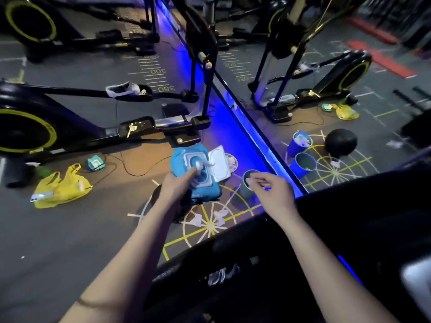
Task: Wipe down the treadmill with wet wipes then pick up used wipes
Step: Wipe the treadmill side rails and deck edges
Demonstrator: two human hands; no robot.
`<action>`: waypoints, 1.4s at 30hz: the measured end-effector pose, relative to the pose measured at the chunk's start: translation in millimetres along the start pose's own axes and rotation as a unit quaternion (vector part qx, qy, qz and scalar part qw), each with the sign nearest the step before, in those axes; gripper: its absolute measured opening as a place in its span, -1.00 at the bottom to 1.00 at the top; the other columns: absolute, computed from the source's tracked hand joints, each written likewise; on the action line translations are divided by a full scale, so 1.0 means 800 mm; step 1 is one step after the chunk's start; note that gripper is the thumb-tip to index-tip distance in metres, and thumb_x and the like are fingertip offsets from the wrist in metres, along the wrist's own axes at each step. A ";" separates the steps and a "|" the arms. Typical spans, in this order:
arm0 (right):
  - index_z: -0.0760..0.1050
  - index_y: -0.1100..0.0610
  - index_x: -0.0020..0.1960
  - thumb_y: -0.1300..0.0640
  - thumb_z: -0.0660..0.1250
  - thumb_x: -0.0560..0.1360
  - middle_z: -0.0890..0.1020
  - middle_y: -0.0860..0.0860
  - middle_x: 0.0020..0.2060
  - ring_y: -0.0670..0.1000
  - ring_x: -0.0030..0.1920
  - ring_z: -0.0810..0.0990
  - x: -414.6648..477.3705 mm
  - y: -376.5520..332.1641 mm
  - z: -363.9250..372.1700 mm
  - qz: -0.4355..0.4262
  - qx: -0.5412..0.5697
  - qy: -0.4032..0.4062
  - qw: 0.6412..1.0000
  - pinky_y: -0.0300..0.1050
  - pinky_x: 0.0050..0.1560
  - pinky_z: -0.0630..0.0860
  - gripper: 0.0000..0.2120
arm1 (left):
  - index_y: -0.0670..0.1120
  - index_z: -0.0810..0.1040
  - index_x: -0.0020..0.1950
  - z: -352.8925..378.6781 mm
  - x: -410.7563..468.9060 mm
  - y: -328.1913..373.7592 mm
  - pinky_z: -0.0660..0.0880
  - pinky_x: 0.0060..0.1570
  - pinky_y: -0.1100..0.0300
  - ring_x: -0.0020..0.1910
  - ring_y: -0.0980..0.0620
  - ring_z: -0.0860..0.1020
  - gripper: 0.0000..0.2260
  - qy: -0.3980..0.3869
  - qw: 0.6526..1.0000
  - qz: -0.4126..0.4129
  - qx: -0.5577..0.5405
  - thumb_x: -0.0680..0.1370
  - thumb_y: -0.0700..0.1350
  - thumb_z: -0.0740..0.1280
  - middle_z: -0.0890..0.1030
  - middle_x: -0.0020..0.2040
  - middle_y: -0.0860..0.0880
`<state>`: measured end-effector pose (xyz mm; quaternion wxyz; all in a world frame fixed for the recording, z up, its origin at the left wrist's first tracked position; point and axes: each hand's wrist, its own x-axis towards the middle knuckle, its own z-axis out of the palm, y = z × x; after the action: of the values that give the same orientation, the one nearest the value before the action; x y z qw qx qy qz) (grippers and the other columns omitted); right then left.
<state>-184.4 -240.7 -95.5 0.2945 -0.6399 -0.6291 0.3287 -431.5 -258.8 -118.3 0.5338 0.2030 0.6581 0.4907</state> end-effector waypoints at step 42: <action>0.62 0.11 -0.06 0.19 0.40 0.56 0.65 -0.06 -0.24 0.03 -0.29 0.69 -0.752 0.092 -0.186 0.218 0.042 0.504 0.834 0.04 -0.32 0.66 -0.96 | -0.18 0.61 0.14 0.158 -0.637 -0.264 0.64 -0.08 -0.15 -0.13 -0.16 0.69 -0.60 -0.629 0.711 0.104 0.298 0.37 -0.11 0.57 0.73 -0.05 -0.24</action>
<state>-16.7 -838.7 -32.7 0.5181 -0.8246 -0.2230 0.0423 -86.2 -699.6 -37.9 0.6814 0.6805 0.2572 0.0804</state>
